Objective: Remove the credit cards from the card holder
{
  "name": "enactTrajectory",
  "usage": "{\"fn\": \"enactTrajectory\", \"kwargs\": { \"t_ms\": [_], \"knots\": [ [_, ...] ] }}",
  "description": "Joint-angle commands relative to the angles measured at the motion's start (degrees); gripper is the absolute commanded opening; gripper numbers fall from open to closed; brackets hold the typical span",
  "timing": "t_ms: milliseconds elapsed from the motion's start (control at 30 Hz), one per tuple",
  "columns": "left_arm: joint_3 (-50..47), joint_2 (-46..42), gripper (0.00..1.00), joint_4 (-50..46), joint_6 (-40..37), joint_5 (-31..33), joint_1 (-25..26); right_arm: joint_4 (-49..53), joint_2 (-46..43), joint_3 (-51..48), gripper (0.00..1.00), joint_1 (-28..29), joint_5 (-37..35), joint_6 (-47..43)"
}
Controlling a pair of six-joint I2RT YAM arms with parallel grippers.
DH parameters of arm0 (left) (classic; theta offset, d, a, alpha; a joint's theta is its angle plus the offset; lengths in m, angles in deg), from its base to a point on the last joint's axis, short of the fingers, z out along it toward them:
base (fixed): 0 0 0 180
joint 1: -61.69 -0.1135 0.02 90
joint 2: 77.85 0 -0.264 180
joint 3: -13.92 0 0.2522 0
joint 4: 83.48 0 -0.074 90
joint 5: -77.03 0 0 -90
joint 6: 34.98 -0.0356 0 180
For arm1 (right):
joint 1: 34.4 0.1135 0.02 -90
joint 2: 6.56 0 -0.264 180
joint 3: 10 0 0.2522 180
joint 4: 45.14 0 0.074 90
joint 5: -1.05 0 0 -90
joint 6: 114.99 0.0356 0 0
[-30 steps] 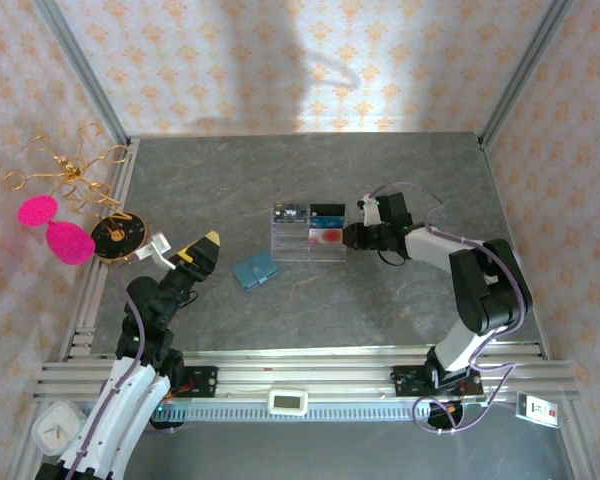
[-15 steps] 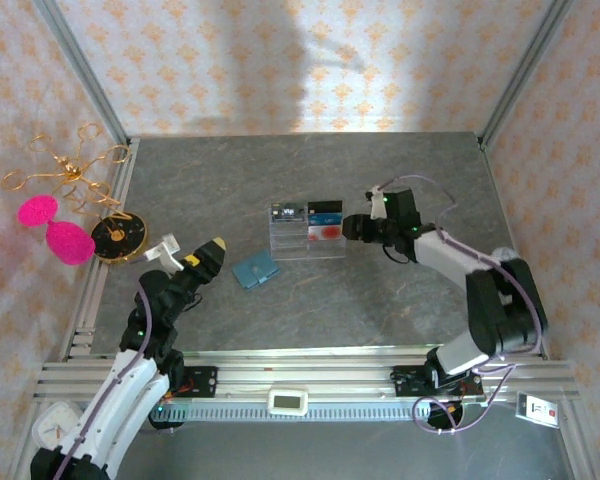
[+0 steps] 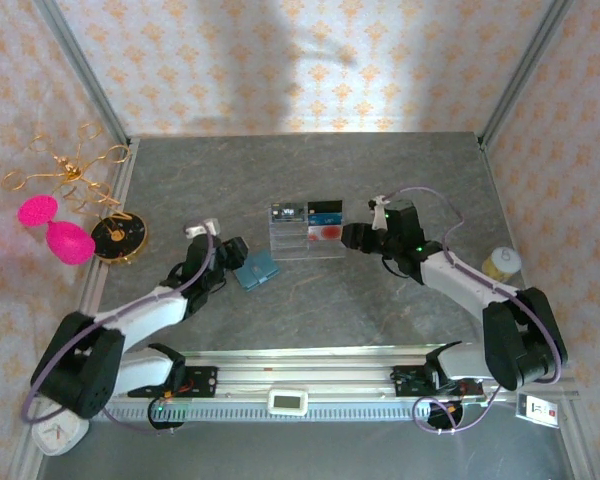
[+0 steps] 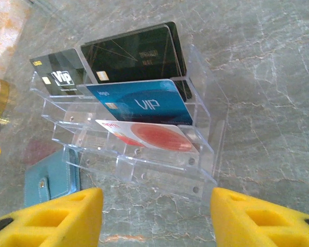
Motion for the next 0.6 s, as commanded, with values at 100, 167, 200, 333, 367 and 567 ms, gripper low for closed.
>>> {"fn": "enactTrajectory", "kwargs": {
  "t_ms": [100,167,200,333,367,567],
  "knots": [
    [6.3,10.6,0.34,-1.8,-6.8,4.7,0.3,0.4,-2.4,-0.3,0.55,0.5,-1.5,0.2],
    [6.5,12.8,0.32,-1.8,-6.6,2.9,0.5,0.6,-2.3,-0.1,0.55,0.6,-1.4,0.0],
    [6.1,13.2,0.31,-1.4,-6.3,2.2,0.9,0.6,-2.2,-0.1,0.55,0.6,-1.4,0.0],
    [3.0,12.1,0.31,-0.4,-4.4,1.0,3.5,0.0,-1.3,-0.2,0.54,0.8,-0.3,0.1],
    [2.4,11.9,0.3,-0.7,-3.9,0.7,4.1,-0.1,-1.2,-0.2,0.54,1.0,-0.4,0.1],
    [-4.4,6.8,0.29,1.3,4.0,-2.5,12.4,-0.4,-0.9,-0.1,0.54,1.1,-0.3,0.0]
  ]
}}
